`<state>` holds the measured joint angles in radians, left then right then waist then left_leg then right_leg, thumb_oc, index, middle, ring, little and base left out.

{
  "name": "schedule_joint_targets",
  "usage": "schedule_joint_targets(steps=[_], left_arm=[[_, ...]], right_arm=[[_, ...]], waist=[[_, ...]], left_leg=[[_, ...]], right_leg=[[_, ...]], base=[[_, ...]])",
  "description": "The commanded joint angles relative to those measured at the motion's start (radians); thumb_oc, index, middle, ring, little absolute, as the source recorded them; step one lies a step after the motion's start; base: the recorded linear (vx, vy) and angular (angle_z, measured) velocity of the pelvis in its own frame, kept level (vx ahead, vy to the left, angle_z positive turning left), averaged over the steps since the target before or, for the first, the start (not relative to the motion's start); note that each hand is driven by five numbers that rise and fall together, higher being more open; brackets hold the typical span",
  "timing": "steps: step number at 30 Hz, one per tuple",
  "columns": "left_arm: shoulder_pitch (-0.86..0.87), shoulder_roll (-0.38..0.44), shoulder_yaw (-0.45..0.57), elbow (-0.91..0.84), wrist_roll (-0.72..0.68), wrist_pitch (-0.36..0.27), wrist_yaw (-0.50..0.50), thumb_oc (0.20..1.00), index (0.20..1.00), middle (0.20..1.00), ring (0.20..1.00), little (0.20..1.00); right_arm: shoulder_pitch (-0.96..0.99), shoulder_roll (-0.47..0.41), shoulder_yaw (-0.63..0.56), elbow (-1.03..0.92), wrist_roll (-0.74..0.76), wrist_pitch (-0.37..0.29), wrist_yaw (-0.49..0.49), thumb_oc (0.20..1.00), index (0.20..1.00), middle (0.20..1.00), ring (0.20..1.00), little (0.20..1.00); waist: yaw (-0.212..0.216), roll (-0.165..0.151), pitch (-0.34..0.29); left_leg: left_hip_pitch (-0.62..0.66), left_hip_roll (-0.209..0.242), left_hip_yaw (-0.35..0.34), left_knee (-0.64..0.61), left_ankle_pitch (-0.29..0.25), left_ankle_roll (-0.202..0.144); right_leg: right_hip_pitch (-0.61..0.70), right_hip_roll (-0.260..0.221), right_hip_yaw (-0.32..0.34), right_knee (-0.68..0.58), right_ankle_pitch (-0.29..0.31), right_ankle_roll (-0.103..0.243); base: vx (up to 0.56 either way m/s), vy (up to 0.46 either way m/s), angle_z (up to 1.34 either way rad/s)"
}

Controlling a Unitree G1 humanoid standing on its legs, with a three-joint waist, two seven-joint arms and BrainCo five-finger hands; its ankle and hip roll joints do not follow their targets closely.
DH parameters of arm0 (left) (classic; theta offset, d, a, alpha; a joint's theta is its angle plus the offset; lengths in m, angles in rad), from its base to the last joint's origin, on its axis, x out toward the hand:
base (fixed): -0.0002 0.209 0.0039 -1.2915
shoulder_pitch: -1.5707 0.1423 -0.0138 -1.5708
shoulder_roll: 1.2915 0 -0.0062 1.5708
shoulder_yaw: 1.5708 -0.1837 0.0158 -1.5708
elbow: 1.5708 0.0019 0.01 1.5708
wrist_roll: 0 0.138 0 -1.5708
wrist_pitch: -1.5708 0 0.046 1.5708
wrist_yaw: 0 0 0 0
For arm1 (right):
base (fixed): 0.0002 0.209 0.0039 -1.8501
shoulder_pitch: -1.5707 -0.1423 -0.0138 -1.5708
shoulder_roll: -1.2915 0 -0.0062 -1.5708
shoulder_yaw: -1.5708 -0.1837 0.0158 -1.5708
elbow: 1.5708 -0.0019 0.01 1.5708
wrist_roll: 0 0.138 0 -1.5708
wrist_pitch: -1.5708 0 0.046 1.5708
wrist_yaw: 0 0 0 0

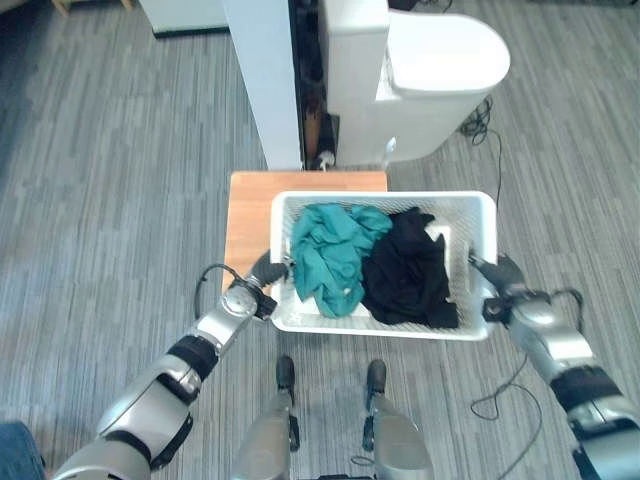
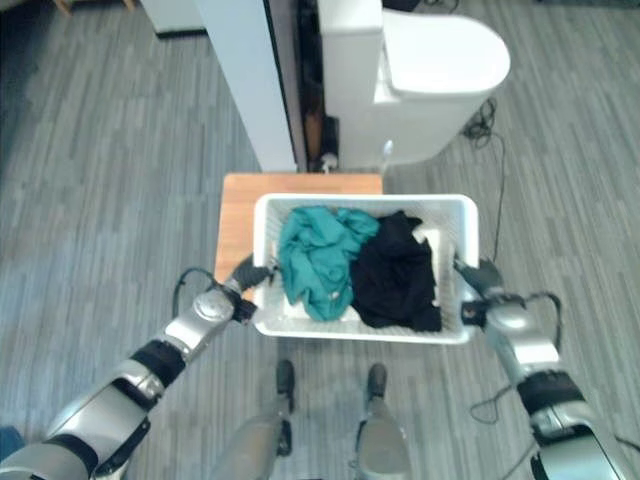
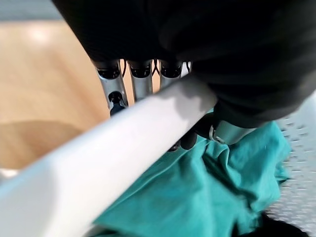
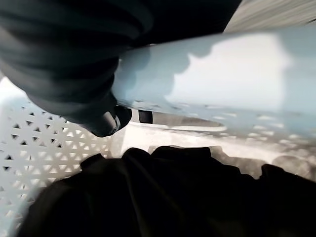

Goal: Grab the laundry basket,head to the washer,open it,put in the laundry and shut it.

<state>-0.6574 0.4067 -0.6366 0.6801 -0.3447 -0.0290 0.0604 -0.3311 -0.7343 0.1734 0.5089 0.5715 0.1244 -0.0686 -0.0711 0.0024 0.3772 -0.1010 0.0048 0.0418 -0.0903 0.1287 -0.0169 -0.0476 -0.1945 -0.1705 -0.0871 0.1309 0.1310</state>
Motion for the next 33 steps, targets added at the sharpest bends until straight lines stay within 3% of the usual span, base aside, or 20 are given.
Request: schedule_joint_targets(steps=[1, 3, 4, 5, 6, 8, 9, 10, 11, 16, 19, 20, 22, 23, 24, 26, 29, 30, 31, 33], left_arm=[[-0.02, 0.004, 0.066, 0.168, -0.009, -0.023, -0.001, 0.2, 0.2, 0.2, 0.2, 0.2], [-0.019, -0.003, 0.066, 0.172, -0.005, -0.022, -0.005, 0.2, 0.2, 0.2, 0.2, 0.2], [-0.031, -0.024, 0.067, 0.204, 0.008, -0.02, -0.008, 0.2, 0.2, 0.2, 0.2, 0.2], [-0.032, -0.024, 0.067, 0.205, 0.008, -0.02, -0.008, 0.2, 0.2, 0.2, 0.2, 0.2], [-0.048, -0.017, 0.074, 0.216, 0.017, -0.018, -0.001, 0.2, 0.2, 0.2, 0.2, 0.2], [-0.041, -0.003, 0.082, 0.203, 0.012, -0.017, -0.002, 0.2, 0.2, 0.2, 0.2, 0.2], [-0.024, 0.019, 0.096, 0.171, 0.0, -0.015, 0.0, 0.2, 0.2, 0.2, 0.2, 0.2], [-0.023, 0.02, 0.096, 0.17, 0.0, -0.014, 0.0, 0.2, 0.2, 0.2, 0.2, 0.2], [-0.004, 0.038, 0.106, 0.138, -0.018, -0.013, -0.003, 0.2, 0.2, 0.2, 0.2, 0.2], [0.007, 0.061, 0.131, 0.135, -0.049, -0.017, 0.008, 0.2, 0.2, 0.2, 0.2, 0.2], [0.011, 0.057, 0.14, 0.142, -0.054, -0.021, 0.005, 0.2, 0.2, 0.2, 0.2, 0.2], [0.016, 0.049, 0.155, 0.159, -0.053, -0.026, 0.012, 0.2, 0.2, 0.2, 0.2, 0.2], [0.028, 0.04, 0.167, 0.169, -0.055, -0.023, 0.007, 0.2, 0.2, 0.2, 0.2, 0.2], [0.041, 0.038, 0.177, 0.168, -0.062, -0.027, 0.008, 0.2, 0.2, 0.2, 0.2, 0.2], [0.037, 0.035, 0.174, 0.172, -0.063, -0.029, 0.009, 0.2, 0.2, 0.2, 0.2, 0.2], [0.023, 0.021, 0.162, 0.186, -0.067, -0.034, 0.009, 0.2, 0.2, 0.2, 0.2, 0.2], [0.036, 0.009, 0.158, 0.163, -0.077, -0.043, 0.014, 0.2, 0.2, 0.2, 0.2, 0.2], [0.036, 0.009, 0.158, 0.163, -0.077, -0.043, 0.014, 0.2, 0.2, 0.2, 0.2, 0.2], [0.044, 0.004, 0.151, 0.137, -0.084, -0.042, 0.014, 0.2, 0.2, 0.2, 0.2, 0.2], [0.056, 0.002, 0.162, 0.125, -0.079, -0.039, 0.02, 0.2, 0.2, 0.2, 0.2, 0.2]], right_arm=[[0.036, -0.145, -0.107, 0.013, 0.052, -0.09, 0.066, 0.2, 0.2, 0.2, 0.2, 0.2], [0.054, -0.147, -0.125, 0.006, 0.044, -0.085, 0.067, 0.2, 0.2, 0.2, 0.2, 0.2], [0.055, -0.116, -0.119, -0.01, 0.05, -0.086, 0.07, 0.2, 0.2, 0.2, 0.2, 0.2], [0.055, -0.116, -0.119, -0.011, 0.05, -0.085, 0.07, 0.2, 0.2, 0.2, 0.2, 0.2], [0.073, -0.065, -0.111, -0.049, 0.065, -0.095, 0.066, 0.2, 0.2, 0.2, 0.2, 0.2], [0.081, -0.044, -0.097, -0.055, 0.077, -0.103, 0.065, 0.2, 0.2, 0.2, 0.2, 0.2], [0.08, -0.025, -0.08, -0.044, 0.081, -0.098, 0.073, 0.2, 0.2, 0.2, 0.2, 0.2], [0.079, -0.024, -0.079, -0.043, 0.082, -0.098, 0.073, 0.2, 0.2, 0.2, 0.2, 0.2], [0.073, -0.006, -0.056, -0.023, 0.071, -0.086, 0.082, 0.2, 0.2, 0.2, 0.2, 0.2], [0.048, 0.032, -0.01, 0.042, 0.051, -0.066, 0.096, 0.2, 0.2, 0.2, 0.2, 0.2], [0.057, 0.038, -0.003, 0.036, 0.048, -0.058, 0.101, 0.2, 0.2, 0.2, 0.2, 0.2], [0.064, 0.039, 0.002, 0.029, 0.045, -0.057, 0.104, 0.2, 0.2, 0.2, 0.2, 0.2], [0.073, 0.043, 0.014, 0.019, 0.045, -0.054, 0.106, 0.2, 0.2, 0.2, 0.2, 0.2], [0.089, 0.038, 0.022, -0.005, 0.044, -0.05, 0.115, 0.2, 0.2, 0.2, 0.2, 0.2], [0.09, 0.031, 0.024, -0.011, 0.05, -0.052, 0.116, 0.2, 0.2, 0.2, 0.2, 0.2], [0.075, 0.013, 0.032, -0.009, 0.074, -0.066, 0.118, 0.2, 0.2, 0.2, 0.2, 0.2], [0.049, 0.016, 0.062, -0.002, 0.087, -0.073, 0.133, 0.2, 0.2, 0.2, 0.2, 0.2], [0.049, 0.016, 0.062, -0.002, 0.087, -0.073, 0.133, 0.2, 0.2, 0.2, 0.2, 0.2], [0.038, 0.026, 0.071, 0.015, 0.094, -0.076, 0.133, 0.2, 0.2, 0.2, 0.2, 0.2], [0.026, 0.059, 0.079, 0.039, 0.101, -0.075, 0.123, 0.2, 0.2, 0.2, 0.2, 0.2]], waist=[[-0.016, 0.0, -0.156], [-0.02, 0.001, -0.168], [-0.029, -0.002, -0.167], [-0.027, -0.003, -0.168], [-0.022, 0.012, -0.136], [-0.008, 0.025, -0.134], [0.013, 0.03, -0.146], [0.014, 0.028, -0.145], [0.035, 0.029, -0.169], [0.084, 0.01, -0.213], [0.087, 0.001, -0.219], [0.085, -0.009, -0.222], [0.083, -0.016, -0.215], [0.078, -0.023, -0.209], [0.083, -0.024, -0.203], [0.102, -0.027, -0.177], [0.136, -0.038, -0.153], [0.136, -0.038, -0.153], [0.143, -0.041, -0.149], [0.144, -0.042, -0.16]], left_leg=[[0.042, -0.031, 0.026, 0.145, -0.234, 0.024], [0.047, -0.046, 0.037, 0.138, -0.236, 0.032], [0.027, -0.068, 0.095, 0.145, -0.238, 0.052], [0.026, -0.068, 0.097, 0.147, -0.239, 0.052], [0.015, -0.037, 0.151, 0.177, -0.243, 0.065], [0.032, -0.018, 0.181, 0.181, -0.256, 0.068], [0.035, -0.003, 0.234, 0.18, -0.248, 0.071], [0.037, -0.004, 0.235, 0.18, -0.249, 0.071], [0.033, 0.01, 0.283, 0.177, -0.242, 0.073], [0.017, 0.053, 0.388, 0.171, -0.218, 0.055], [0.003, 0.082, 0.413, 0.174, -0.191, 0.032], [-0.004, 0.12, 0.431, 0.185, -0.169, 0.005], [-0.009, 0.17, 0.435, 0.183, -0.12, -0.026], [-0.01, 0.204, 0.42, 0.162, -0.073, -0.056], [-0.013, 0.206, 0.383, 0.151, -0.057, -0.067], [-0.045, 0.184, 0.206, 0.127, -0.029, -0.075], [-0.074, 0.075, -0.097, 0.122, -0.067, -0.065], [-0.075, 0.075, -0.097, 0.123, -0.067, -0.065], [-0.088, 0.024, -0.15, 0.141, -0.074, -0.058], [-0.076, 0.012, -0.143, 0.127, -0.08, -0.04]], right_leg=[[-0.082, -0.085, 0.079, 0.149, -0.025, 0.072], [-0.09, -0.098, 0.098, 0.137, -0.004, 0.083], [-0.165, -0.121, 0.117, 0.147, 0.063, 0.099], [-0.169, -0.12, 0.12, 0.149, 0.062, 0.099], [-0.184, -0.094, 0.025, 0.28, -0.052, 0.062], [-0.156, -0.094, -0.048, 0.385, -0.141, 0.044], [-0.114, -0.115, -0.119, 0.463, -0.179, 0.028], [-0.115, -0.116, -0.117, 0.466, -0.182, 0.028], [-0.06, -0.133, -0.149, 0.484, -0.197, 0.021], [0.045, -0.171, -0.184, 0.426, -0.163, 0.036], [0.064, -0.142, -0.166, 0.354, -0.179, 0.037], [0.089, -0.1, -0.16, 0.266, -0.22, 0.035], [0.093, -0.053, -0.154, 0.223, -0.245, 0.024], [0.079, -0.007, -0.127, 0.199, -0.25, 0.011], [0.074, 0.009, -0.12, 0.193, -0.251, 0.007], [0.052, 0.041, -0.103, 0.183, -0.236, -0.014], [0.041, 0.082, -0.045, 0.165, -0.217, -0.034], [0.04, 0.082, -0.045, 0.165, -0.217, -0.034], [0.041, 0.102, -0.014, 0.157, -0.209, -0.038], [0.046, 0.125, 0.012, 0.142, -0.207, -0.039]], base=[[-0.06, 0.243, -0.07], [-0.15, 0.173, -0.43], [-0.22, 0.145, -1.21], [-0.43, 0.165, -1.19], [-0.28, 0.036, -1.18], [-0.22, 0.027, -0.8], [-0.09, -0.002, -1.01], [-0.19, -0.069, -1.25], [-0.09, -0.059, -0.94], [-0.16, -0.192, -1.08], [-0.11, -0.226, -0.67], [-0.12, -0.362, -0.62], [-0.18, -0.499, -1.07], [-0.18, -0.437, -0.89], [-0.2, -0.411, -0.44], [-0.21, -0.245, -0.59], [-0.08, -0.169, -0.6], [-0.02, -0.118, -0.8], [0.01, -0.064, -0.73], [0.03, -0.034, -0.56]])
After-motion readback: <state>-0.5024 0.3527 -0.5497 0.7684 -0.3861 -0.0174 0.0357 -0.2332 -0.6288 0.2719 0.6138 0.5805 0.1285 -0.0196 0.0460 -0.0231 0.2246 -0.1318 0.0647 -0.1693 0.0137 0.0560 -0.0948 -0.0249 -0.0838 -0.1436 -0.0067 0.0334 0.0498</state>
